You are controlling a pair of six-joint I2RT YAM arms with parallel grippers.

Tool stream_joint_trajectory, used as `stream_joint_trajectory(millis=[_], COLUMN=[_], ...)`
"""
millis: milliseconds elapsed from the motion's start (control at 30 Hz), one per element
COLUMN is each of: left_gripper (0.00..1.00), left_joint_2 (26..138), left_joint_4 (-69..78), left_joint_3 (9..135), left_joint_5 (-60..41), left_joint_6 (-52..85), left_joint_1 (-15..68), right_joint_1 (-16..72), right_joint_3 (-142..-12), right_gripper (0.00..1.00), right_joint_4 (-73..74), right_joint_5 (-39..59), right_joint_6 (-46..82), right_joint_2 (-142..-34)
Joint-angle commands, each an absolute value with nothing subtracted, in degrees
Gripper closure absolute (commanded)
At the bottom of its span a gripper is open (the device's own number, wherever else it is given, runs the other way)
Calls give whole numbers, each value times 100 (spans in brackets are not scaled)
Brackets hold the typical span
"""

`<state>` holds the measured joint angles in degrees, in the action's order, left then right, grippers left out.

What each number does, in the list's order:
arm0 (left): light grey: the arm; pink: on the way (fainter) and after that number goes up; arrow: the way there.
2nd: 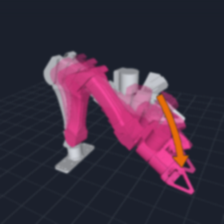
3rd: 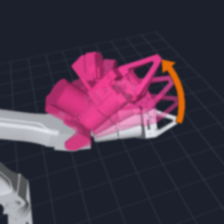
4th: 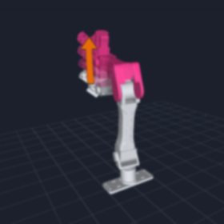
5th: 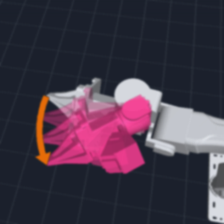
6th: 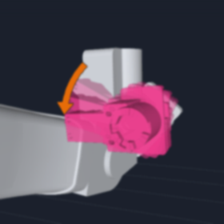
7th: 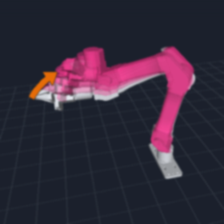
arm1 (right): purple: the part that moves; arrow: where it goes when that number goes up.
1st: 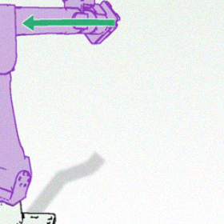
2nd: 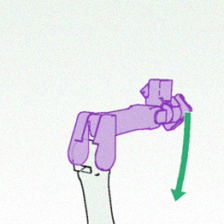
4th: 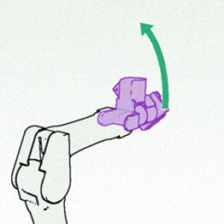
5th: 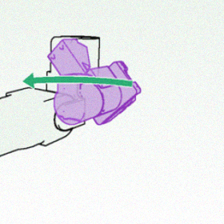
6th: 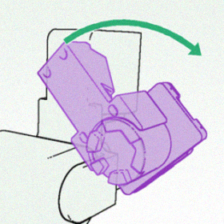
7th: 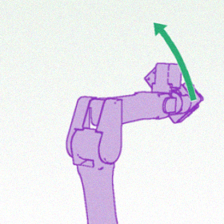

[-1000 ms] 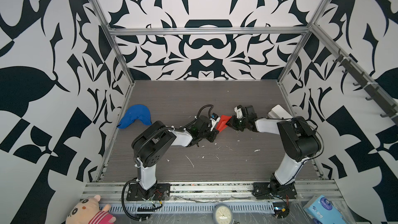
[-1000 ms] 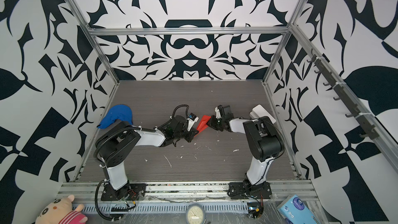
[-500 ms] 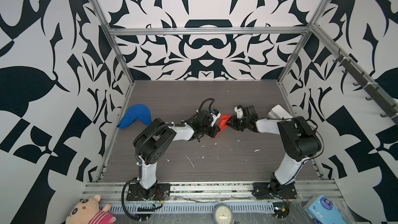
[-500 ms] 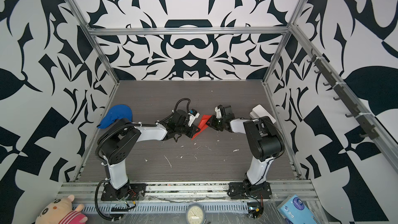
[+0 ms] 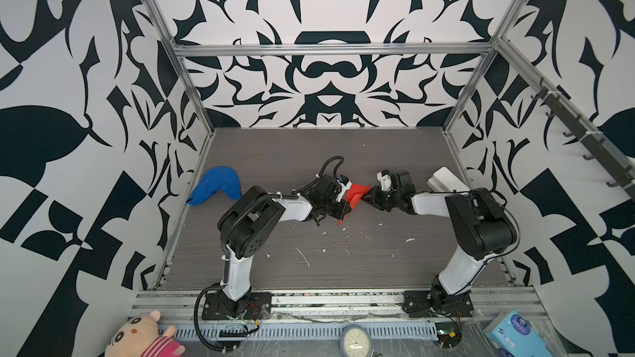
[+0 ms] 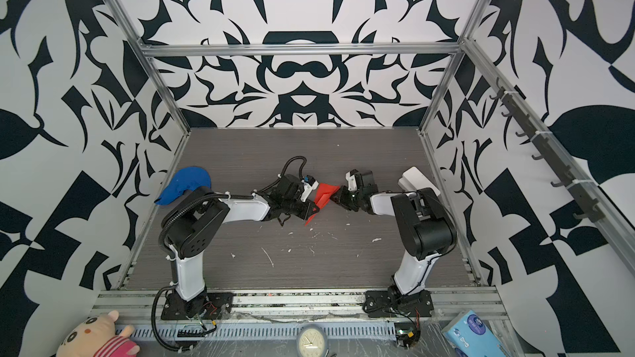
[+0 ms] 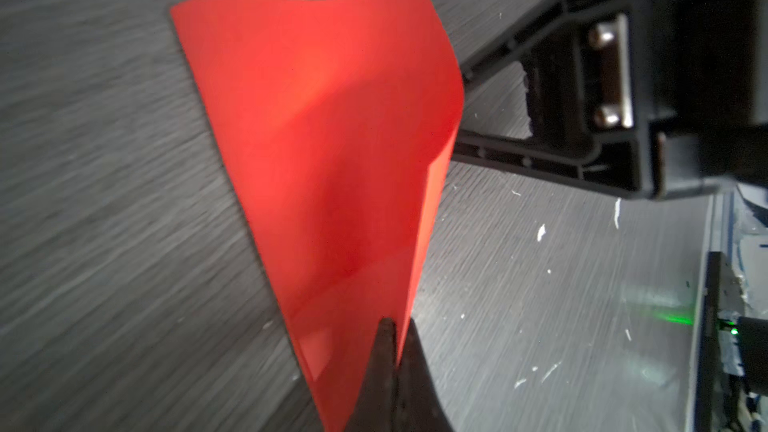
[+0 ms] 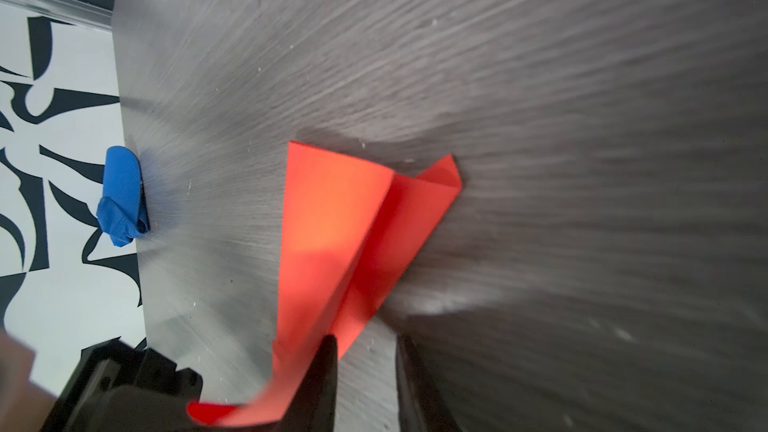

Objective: Fold a paper plane with a square sheet of paper (pick it up from the middle)

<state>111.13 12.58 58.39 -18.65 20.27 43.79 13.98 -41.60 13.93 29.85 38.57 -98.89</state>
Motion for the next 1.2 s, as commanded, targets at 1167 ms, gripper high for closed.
stream_joint_trajectory(millis=[1167], left_gripper=[100], left_joint_2=[11693], left_joint_4=[2078], left_joint_3=[5823], left_joint_5=[-3103], left_joint_6=[4902], left_joint_1=[3650], right_joint_1=[2109], right_joint_3=[-5415], right_gripper=[48], right_joint_4=[1], right_joint_5=[2425], right_joint_6=[1948], right_joint_2=[-10044])
